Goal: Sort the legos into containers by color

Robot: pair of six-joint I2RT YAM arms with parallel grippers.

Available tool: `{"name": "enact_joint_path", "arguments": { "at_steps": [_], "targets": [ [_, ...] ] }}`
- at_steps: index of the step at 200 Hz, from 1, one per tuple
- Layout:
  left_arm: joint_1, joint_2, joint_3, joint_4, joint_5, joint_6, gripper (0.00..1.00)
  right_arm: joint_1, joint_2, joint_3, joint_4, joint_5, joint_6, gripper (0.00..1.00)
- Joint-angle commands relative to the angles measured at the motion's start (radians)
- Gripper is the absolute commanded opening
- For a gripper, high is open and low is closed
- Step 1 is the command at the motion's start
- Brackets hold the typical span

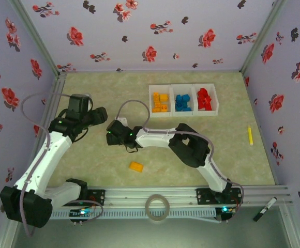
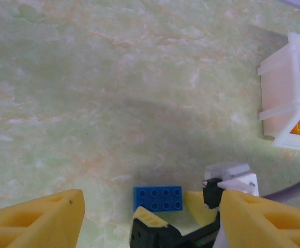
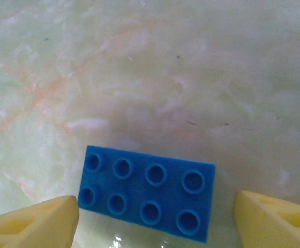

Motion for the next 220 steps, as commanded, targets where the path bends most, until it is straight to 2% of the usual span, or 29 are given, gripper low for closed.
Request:
{"name": "enact_joint_path", "arguments": {
  "at_steps": [1, 73, 113, 137, 175, 220],
  "targets": [
    [0.009, -0.023, -0.013, -0.002, 0.012, 0.001, 0.7, 0.008, 0.049, 0.056, -0.063, 0.032, 0.018, 0.79],
    [0.021, -0.024, -0.022, 0.0, 0.016, 0.011, 0.71, 0.023, 0.15, 0.18, -0.194, 0.081, 0.03, 0.79],
    [0.026, -0.029, -0.022, -0.003, 0.018, 0.014, 0.71, 0.029, 0.178, 0.196, -0.276, 0.166, 0.019, 0.78],
    [0.028, -0.034, -0.022, -0.002, 0.021, 0.016, 0.71, 0.026, 0.178, 0.192, -0.319, 0.227, 0.015, 0.75],
    [0.031, -0.039, -0.022, -0.008, 0.022, 0.013, 0.71, 0.008, 0.147, 0.146, -0.323, 0.258, -0.013, 0.61],
    [0.03, -0.054, -0.022, -0.016, 0.034, 0.014, 0.71, -0.036, -0.027, 0.012, -0.288, 0.29, -0.075, 0.53]
  ]
}}
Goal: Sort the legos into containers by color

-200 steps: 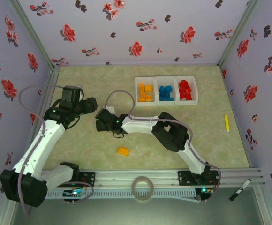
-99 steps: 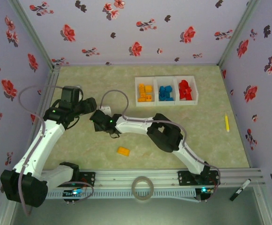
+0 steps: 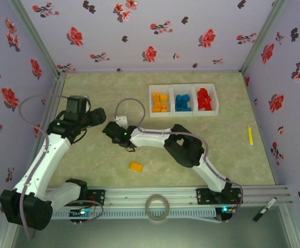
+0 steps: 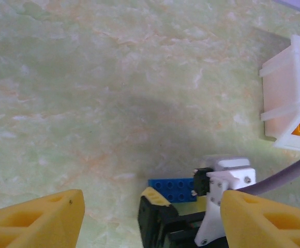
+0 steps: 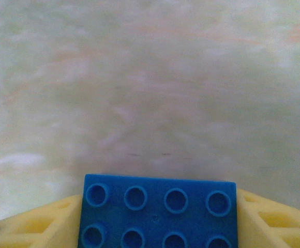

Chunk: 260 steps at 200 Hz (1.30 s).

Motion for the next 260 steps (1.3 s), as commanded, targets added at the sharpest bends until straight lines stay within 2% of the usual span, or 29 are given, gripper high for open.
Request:
{"name": "enact_joint_path", "arguments": {
  "at_steps": [1, 40, 71, 109, 129, 165, 199, 235, 260],
  "targets": [
    [0.009, -0.028, -0.004, -0.017, 0.02, 0.014, 0.71, -0.04, -0.082, -0.089, -0.103, 0.06, -0.058, 0.53],
    [0.009, -0.037, -0.002, -0.021, 0.029, 0.013, 0.71, -0.109, -0.324, -0.232, -0.082, 0.061, -0.141, 0.5],
    [0.01, -0.04, -0.004, -0.021, 0.041, 0.013, 0.7, -0.202, -0.5, -0.306, -0.116, 0.054, -0.22, 0.49],
    [0.009, -0.039, -0.014, -0.02, 0.046, 0.008, 0.7, -0.347, -0.667, -0.347, -0.167, 0.005, -0.306, 0.49],
    [0.009, -0.037, -0.02, -0.008, 0.054, 0.003, 0.7, -0.436, -0.704, -0.339, -0.188, -0.051, -0.342, 0.5],
    [0.008, -0.021, -0.027, 0.011, 0.068, -0.003, 0.7, -0.569, -0.679, -0.309, -0.183, -0.1, -0.386, 0.49],
    [0.004, -0.01, -0.024, 0.012, 0.074, -0.003, 0.7, -0.677, -0.562, -0.241, -0.149, -0.198, -0.404, 0.49],
    [-0.002, -0.01, -0.027, 0.017, 0.077, -0.003, 0.7, -0.737, -0.399, -0.123, -0.14, -0.265, -0.421, 0.49],
    [-0.003, 0.0, -0.027, 0.02, 0.077, 0.0, 0.7, -0.76, -0.302, -0.037, -0.142, -0.269, -0.428, 0.5]
  ]
}}
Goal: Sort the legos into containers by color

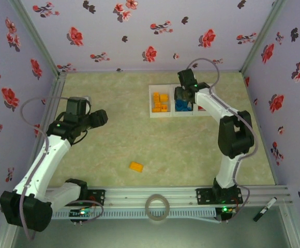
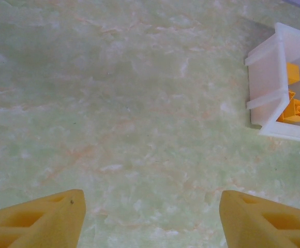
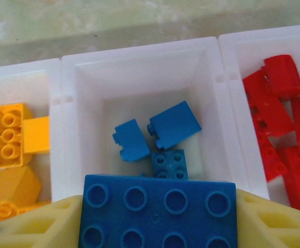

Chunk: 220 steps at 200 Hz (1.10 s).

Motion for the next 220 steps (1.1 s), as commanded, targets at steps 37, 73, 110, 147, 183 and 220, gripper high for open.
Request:
{"name": "enact_joint_path", "arguments": {
  "at_steps": [37, 73, 110, 147, 183, 220],
  "targets": [
    [-0.007, 0.03, -0.004, 0.021, 0.011, 0.004, 0.7, -0.044, 0.164, 0.203, -0.016, -0.052, -0.027, 0.62],
    [-0.011, 0.053, 0.002, 0.03, 0.017, 0.01, 0.74, -0.055, 0.18, 0.243, -0.043, -0.058, -0.026, 0.76],
    [-0.026, 0.073, 0.009, 0.041, 0.017, 0.009, 0.75, -0.055, 0.121, 0.204, -0.037, -0.055, -0.036, 0.78],
    [-0.055, 0.089, 0.01, 0.043, 0.019, 0.007, 0.75, -0.053, 0.011, 0.112, -0.018, -0.06, -0.039, 0.78],
    [-0.107, 0.086, -0.008, 0.019, 0.018, -0.001, 0.75, -0.049, -0.122, -0.018, 0.005, -0.07, -0.031, 0.78],
    [-0.209, 0.045, -0.075, -0.028, 0.012, -0.059, 0.74, -0.024, -0.266, -0.159, 0.027, -0.068, -0.015, 0.78]
  ]
}}
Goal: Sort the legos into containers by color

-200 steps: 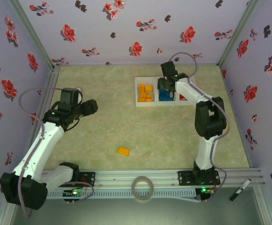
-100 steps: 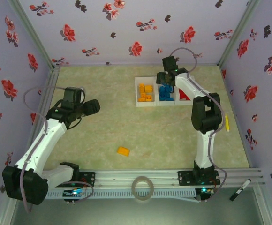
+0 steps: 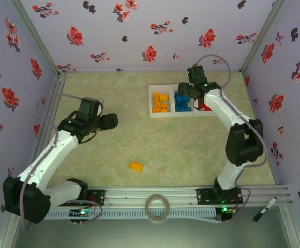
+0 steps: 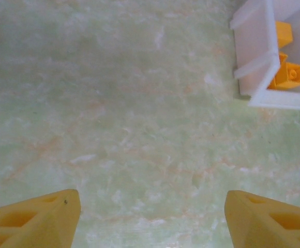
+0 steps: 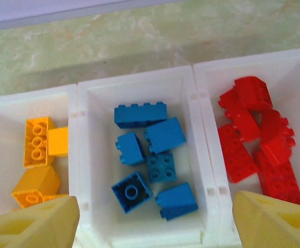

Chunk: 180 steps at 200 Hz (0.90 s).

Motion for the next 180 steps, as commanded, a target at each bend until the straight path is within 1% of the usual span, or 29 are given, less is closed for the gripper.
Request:
{"name": "enact_joint_path", "arguments": {
  "at_steps": [1, 20, 37, 67, 105, 133, 158, 180],
  "targets": [
    [-0.065, -0.038, -0.053, -0.061, 0.007, -0.048, 0.74, 0.02, -0.082, -0.078, 0.03, -0.009, 0.004, 0.78],
    [-0.141, -0.059, -0.098, -0.082, 0.005, -0.084, 0.74, 0.034, -0.14, -0.139, 0.036, -0.012, 0.013, 0.78],
    [-0.228, -0.055, -0.134, -0.09, 0.002, -0.118, 0.74, 0.05, -0.176, -0.18, 0.039, -0.015, 0.021, 0.78],
    [-0.366, -0.018, -0.191, -0.076, -0.014, -0.216, 0.75, 0.067, -0.194, -0.213, 0.031, -0.012, 0.026, 0.78],
    [-0.527, 0.027, -0.214, -0.068, -0.015, -0.351, 0.75, 0.077, -0.211, -0.233, 0.027, -0.013, 0.037, 0.78],
    [-0.598, 0.029, -0.269, 0.012, 0.039, -0.486, 0.76, 0.082, -0.219, -0.238, 0.021, -0.011, 0.037, 0.78],
    [-0.655, 0.039, -0.314, 0.108, 0.058, -0.606, 0.78, 0.084, -0.227, -0.244, 0.017, -0.009, 0.039, 0.78],
    [-0.684, 0.065, -0.331, 0.155, 0.062, -0.646, 0.78, 0.087, -0.238, -0.249, 0.017, -0.007, 0.04, 0.78]
  ]
}}
